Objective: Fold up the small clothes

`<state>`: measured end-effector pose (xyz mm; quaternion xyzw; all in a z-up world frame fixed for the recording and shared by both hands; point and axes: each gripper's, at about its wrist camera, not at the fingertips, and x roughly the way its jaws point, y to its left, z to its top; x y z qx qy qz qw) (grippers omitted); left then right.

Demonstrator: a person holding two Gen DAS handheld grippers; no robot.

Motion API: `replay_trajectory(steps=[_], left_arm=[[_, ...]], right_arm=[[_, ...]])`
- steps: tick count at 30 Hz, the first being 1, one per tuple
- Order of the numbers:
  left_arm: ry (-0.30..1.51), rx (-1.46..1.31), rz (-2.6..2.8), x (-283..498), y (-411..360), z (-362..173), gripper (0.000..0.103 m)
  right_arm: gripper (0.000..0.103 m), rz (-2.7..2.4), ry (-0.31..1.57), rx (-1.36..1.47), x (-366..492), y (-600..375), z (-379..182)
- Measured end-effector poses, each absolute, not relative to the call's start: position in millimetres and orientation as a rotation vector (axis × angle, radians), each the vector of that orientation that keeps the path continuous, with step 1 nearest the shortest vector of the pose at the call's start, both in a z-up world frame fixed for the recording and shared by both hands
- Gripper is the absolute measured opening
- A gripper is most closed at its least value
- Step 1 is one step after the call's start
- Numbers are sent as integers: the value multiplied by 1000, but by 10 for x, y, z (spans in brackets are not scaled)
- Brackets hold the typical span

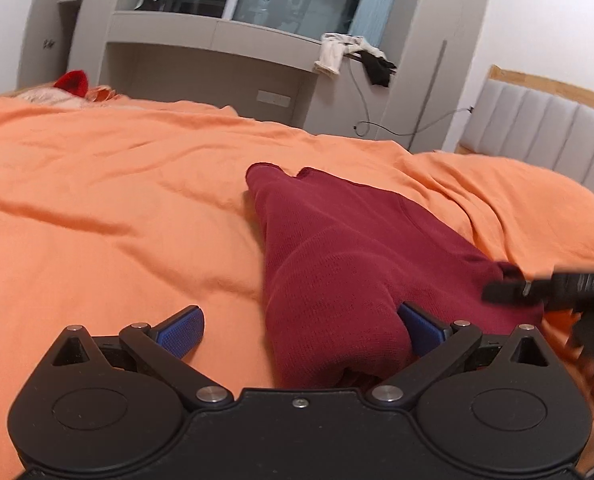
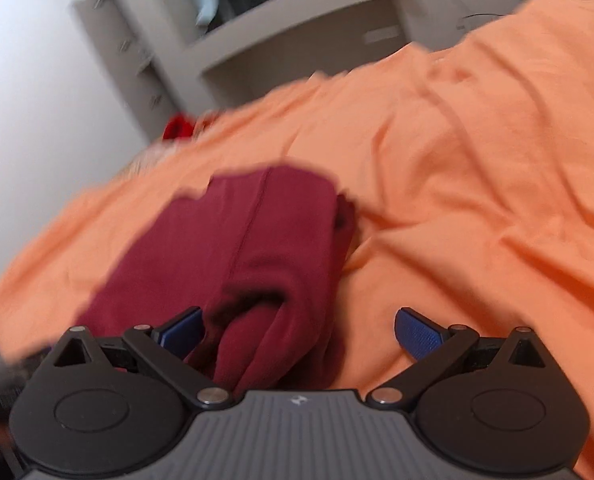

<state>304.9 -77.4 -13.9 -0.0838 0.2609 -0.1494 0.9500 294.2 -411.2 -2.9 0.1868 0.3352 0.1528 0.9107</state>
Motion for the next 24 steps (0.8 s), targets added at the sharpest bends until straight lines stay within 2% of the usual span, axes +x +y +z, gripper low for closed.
replay_trajectory(steps=[7,9,14,17,24], left_arm=[[525,-49,-380,3111,-843,-154,103],[515,-30,-396,3116,-848,-153,103],[481,-136,-434,3109,-707,-304,103],[490,-149,-425,3105,-708,-294,103],[496,-163,-415,3090,-718,-283,103]], right_arm=[[103,274,645,730,3061,-4399,-157],[99,268,623,766,3096,-4411,-188],[67,270,615,777,3179,-4343,-332],[61,273,619,753,3204,-4278,-420],[58,250,599,576,3157,-4044,-356]])
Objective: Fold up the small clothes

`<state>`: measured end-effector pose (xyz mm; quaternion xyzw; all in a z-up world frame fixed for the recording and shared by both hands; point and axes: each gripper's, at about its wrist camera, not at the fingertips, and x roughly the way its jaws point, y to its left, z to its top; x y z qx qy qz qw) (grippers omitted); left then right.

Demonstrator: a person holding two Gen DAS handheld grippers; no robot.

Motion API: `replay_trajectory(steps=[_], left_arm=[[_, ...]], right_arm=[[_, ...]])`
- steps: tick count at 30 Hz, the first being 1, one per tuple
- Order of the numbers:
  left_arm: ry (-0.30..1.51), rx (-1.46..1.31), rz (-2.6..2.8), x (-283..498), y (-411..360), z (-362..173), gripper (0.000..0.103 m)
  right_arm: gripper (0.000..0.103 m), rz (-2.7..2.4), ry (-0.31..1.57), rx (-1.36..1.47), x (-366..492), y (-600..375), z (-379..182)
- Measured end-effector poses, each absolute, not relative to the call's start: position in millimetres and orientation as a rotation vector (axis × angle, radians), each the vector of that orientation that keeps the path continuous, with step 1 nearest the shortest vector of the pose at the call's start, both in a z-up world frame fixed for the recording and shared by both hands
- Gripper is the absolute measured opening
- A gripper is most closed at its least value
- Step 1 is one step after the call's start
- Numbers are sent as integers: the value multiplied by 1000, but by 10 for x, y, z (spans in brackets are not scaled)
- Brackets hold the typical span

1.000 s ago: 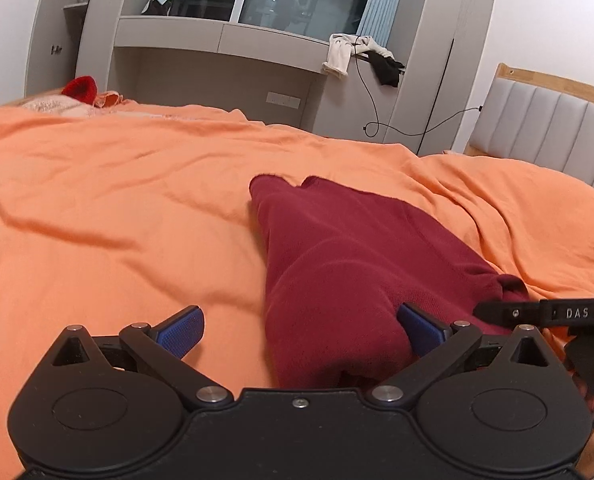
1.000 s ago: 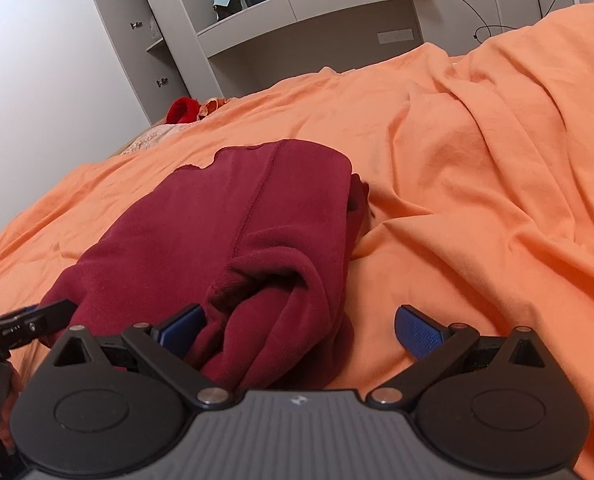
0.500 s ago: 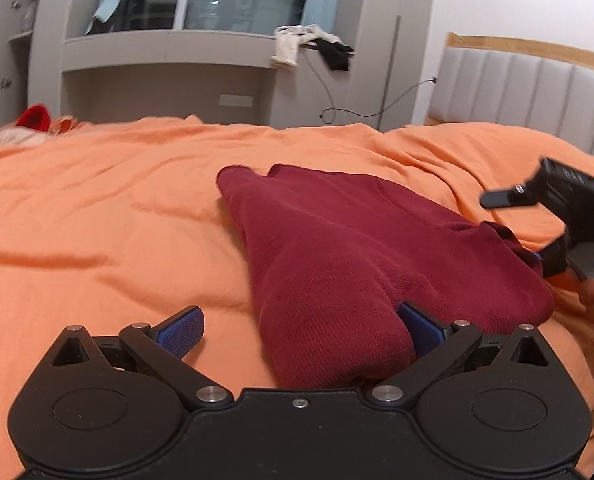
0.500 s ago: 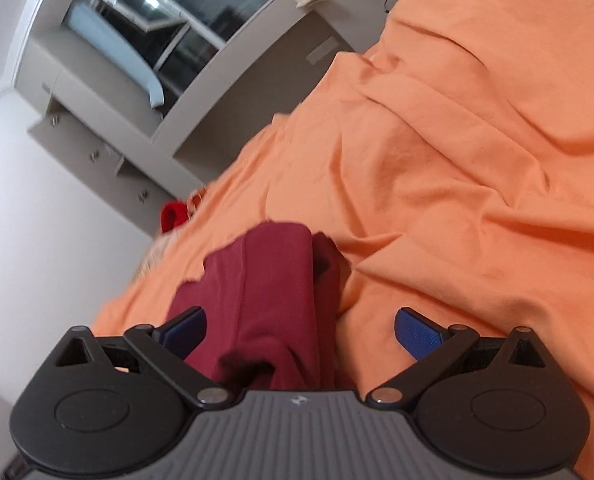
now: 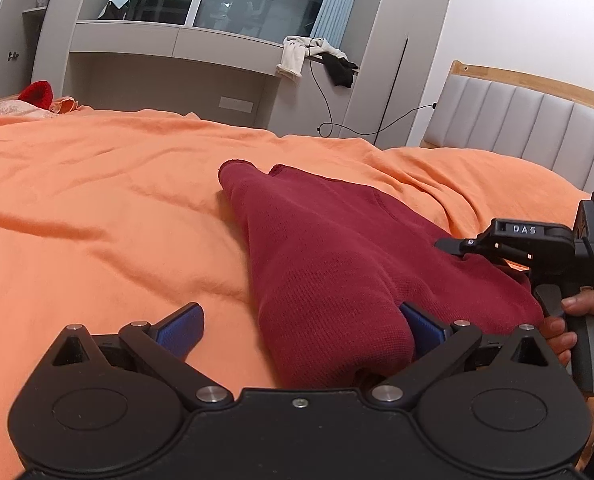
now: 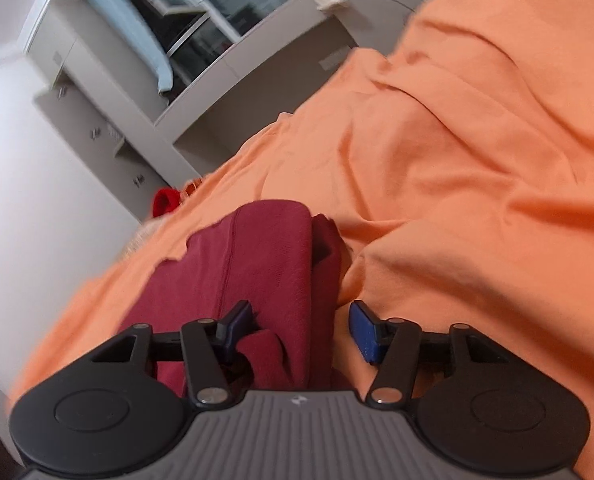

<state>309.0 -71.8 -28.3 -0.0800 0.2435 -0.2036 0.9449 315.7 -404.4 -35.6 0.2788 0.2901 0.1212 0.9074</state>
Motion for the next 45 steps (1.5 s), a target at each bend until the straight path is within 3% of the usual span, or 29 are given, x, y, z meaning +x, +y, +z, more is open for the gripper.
replay_trajectory(steps=[2,8,16,21,28,32,45], left_arm=[[497,-165,-414,3093,-717,-280,103],[495,-165,-414,3092,-713,-285,103],[487,-166,-413,3076,-717,-304,103],[480,-164,-413,3065,-720,-310,103],[480,-164,-413,3064,-721,-311,103],[480,-164,-413,3064,-720,-312,103],[475,-163,-410,3057,-714,-307,103]], right_arm=[[48,235,587,483,3120,-3928,-313],[34,205,541,195,3000,-3567,-171],[32,98,425,-389,2747,-2813,-193],[33,123,454,-293,2791,-2925,-152],[65,174,566,182,2981,-3597,-168],[69,242,628,476,3128,-3992,-353],[80,254,602,457,3130,-3961,-392]])
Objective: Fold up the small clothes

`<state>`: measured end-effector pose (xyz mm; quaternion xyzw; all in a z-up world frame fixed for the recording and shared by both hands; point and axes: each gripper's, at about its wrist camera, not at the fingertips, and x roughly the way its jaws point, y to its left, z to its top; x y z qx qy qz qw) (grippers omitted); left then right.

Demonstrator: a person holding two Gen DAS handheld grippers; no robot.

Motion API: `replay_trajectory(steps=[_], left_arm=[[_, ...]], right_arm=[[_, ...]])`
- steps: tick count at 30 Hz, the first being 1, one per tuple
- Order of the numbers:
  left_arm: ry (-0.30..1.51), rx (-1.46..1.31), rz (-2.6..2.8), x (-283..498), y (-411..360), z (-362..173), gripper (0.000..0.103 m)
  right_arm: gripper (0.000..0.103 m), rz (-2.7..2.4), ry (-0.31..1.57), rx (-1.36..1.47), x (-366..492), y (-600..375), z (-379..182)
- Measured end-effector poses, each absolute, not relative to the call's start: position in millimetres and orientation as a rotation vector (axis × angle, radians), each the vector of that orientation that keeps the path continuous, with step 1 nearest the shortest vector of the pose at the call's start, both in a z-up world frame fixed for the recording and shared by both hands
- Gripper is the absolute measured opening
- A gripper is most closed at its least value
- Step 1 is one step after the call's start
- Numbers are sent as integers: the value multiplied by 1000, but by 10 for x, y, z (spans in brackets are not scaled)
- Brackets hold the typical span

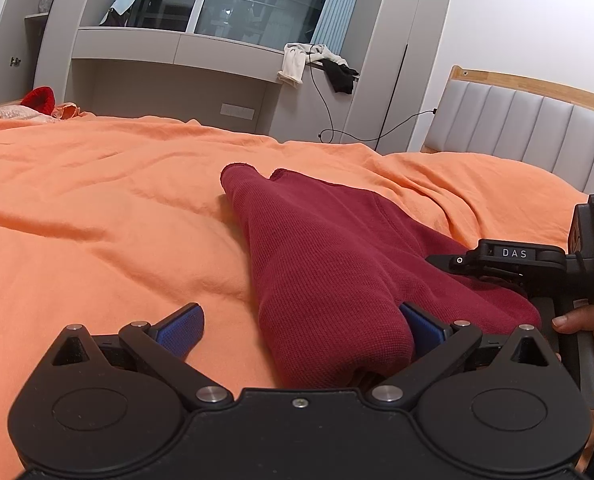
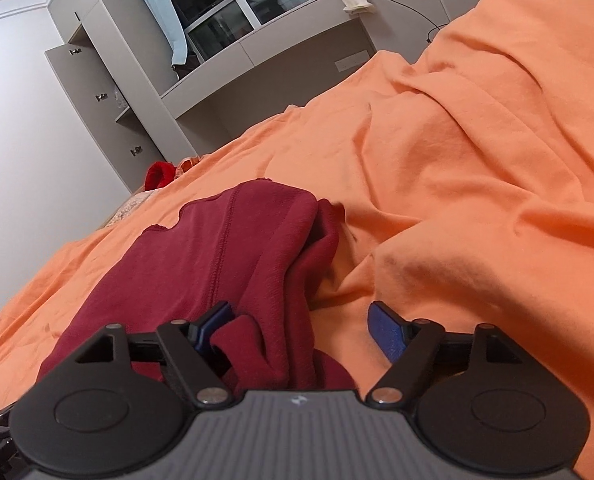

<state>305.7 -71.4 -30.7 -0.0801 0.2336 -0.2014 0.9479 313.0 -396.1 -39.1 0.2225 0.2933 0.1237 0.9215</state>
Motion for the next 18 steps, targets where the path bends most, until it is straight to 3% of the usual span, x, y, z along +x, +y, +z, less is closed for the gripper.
replay_trajectory(steps=[18], left_arm=[[474,-164,-410,3059,-714,-314,103]], right_arm=[[86,265,600,449,3136,-3902,-384]])
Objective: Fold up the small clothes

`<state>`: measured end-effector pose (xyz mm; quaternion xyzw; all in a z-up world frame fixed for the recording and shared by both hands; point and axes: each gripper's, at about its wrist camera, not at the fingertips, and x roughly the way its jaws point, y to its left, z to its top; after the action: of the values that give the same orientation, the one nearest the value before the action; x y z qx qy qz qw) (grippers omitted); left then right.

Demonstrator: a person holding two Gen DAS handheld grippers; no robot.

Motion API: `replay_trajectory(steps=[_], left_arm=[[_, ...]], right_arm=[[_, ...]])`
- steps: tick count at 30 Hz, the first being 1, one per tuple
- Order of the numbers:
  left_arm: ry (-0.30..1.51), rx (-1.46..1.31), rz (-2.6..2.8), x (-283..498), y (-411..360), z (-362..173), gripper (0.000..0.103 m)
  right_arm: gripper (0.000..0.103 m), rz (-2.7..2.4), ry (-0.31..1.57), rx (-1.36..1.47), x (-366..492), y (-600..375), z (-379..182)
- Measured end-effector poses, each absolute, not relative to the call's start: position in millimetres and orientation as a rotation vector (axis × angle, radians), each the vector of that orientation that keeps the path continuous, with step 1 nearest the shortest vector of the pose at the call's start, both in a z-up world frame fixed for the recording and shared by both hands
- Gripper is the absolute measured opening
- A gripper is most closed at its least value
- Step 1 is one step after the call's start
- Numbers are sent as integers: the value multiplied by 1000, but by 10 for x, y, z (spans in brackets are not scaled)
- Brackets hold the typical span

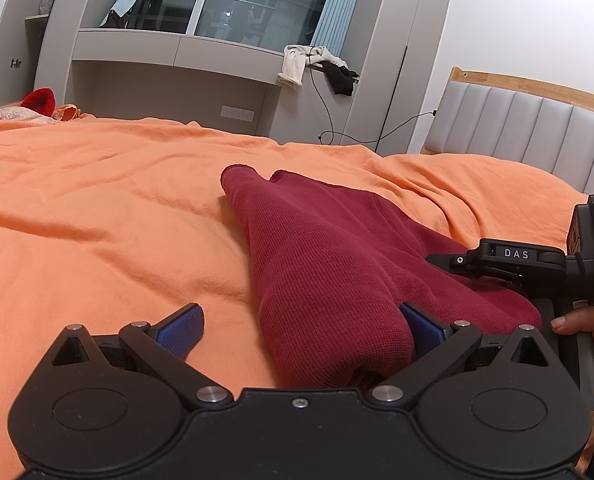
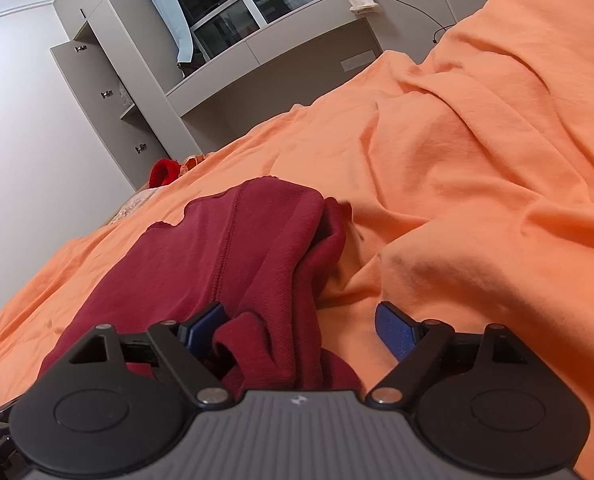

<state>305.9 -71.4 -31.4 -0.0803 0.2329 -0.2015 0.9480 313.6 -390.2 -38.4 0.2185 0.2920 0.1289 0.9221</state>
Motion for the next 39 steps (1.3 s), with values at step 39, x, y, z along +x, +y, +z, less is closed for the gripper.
replay_trajectory(steps=[39], left_arm=[[608,-393,-604,3841,-501,-401,103]], right_arm=[[102,320,606,429,3176,-3850,-370]])
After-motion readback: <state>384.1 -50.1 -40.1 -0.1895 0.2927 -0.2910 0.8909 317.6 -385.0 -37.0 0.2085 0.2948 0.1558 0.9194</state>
